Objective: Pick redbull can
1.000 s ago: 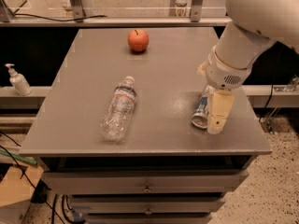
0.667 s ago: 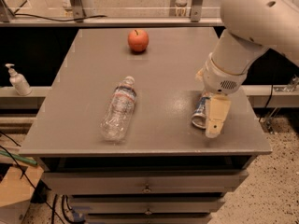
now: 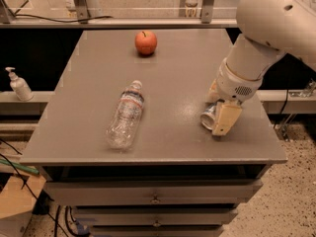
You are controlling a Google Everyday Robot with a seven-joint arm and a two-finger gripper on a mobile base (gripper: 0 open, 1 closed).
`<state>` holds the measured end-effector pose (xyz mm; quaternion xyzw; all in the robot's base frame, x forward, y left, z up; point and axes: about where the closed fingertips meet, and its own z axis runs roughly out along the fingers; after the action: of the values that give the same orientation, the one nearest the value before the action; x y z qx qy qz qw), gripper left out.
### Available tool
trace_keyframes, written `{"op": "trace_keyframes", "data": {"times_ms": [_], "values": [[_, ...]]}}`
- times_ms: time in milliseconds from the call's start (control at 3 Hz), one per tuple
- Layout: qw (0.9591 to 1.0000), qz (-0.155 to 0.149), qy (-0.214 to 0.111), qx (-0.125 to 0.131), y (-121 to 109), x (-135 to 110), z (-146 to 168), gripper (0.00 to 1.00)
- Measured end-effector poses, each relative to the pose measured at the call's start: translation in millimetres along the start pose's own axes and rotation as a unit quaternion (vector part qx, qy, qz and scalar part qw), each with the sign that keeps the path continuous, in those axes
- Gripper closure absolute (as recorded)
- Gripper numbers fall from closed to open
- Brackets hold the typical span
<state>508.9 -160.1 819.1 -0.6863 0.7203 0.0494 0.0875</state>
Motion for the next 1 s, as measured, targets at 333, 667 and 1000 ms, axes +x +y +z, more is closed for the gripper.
{"op": "trace_keyframes", "data": {"times_ms": [333, 667, 1000], "values": [[1.0000, 0.000, -0.004, 0.000, 1, -2, 0, 0.64], [0.9996, 0.009, -0.027, 0.009, -2, -7, -18, 0.87], [0.9972, 0.023, -0.060, 0.039, -10, -12, -55, 1.00]]}}
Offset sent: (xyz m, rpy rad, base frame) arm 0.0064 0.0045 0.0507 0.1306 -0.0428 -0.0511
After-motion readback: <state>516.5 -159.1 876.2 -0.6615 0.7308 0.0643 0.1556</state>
